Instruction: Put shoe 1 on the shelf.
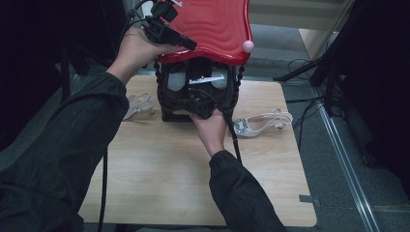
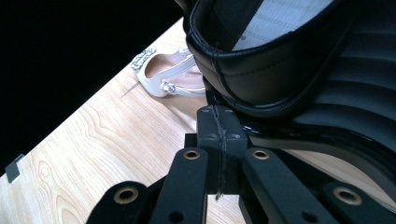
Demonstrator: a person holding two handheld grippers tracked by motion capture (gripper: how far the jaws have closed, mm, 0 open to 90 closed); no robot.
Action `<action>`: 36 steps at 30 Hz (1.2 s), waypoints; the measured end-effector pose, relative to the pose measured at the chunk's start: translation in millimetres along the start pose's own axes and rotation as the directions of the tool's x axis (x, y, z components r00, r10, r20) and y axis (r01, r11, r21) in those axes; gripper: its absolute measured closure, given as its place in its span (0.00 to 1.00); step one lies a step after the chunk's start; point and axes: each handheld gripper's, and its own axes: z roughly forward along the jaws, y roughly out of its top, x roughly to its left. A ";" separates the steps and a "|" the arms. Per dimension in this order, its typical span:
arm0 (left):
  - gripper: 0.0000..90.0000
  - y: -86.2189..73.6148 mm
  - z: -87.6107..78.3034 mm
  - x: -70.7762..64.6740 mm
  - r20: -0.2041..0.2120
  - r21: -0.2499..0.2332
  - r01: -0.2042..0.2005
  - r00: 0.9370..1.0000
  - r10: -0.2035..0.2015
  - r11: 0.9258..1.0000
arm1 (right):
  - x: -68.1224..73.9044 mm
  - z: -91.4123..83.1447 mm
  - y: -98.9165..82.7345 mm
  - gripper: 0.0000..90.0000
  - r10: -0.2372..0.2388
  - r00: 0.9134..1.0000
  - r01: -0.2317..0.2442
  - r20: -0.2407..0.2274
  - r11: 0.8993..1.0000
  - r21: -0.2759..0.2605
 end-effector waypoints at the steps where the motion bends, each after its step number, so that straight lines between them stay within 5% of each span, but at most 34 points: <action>1: 0.80 -0.2 -1.3 -1.5 0.001 -0.002 -0.003 1.000 0.003 1.000 | -0.5 -4.0 -2.6 0.93 0.003 1.000 -0.003 -0.005 1.000 -0.004; 10: 0.65 -16.5 -11.3 -12.5 0.026 0.024 0.032 0.999 -0.032 0.999 | -2.9 -26.4 -27.5 0.59 -0.015 0.999 0.015 -0.038 1.000 0.002; 16: 0.56 -29.1 -19.5 -21.9 0.028 0.011 0.022 0.999 -0.022 1.000 | -3.0 -39.8 -45.7 0.50 -0.037 0.998 0.038 -0.051 0.999 0.006; 25: 0.46 -61.8 -27.5 -32.9 0.030 0.004 0.001 1.000 -0.001 1.000 | -1.6 -63.5 -66.0 0.45 -0.033 0.997 0.034 -0.069 0.999 0.019; 29: 0.46 -80.5 -27.2 -36.5 0.044 -0.009 0.001 0.999 0.000 1.000 | -0.9 -73.9 -75.9 0.45 -0.072 0.995 0.073 -0.066 0.997 0.014; 36: 0.45 -114.7 -16.9 -36.7 0.044 0.009 0.024 0.999 -0.024 1.000 | -3.1 -81.8 -94.8 0.45 -0.042 0.995 0.046 -0.091 0.998 0.033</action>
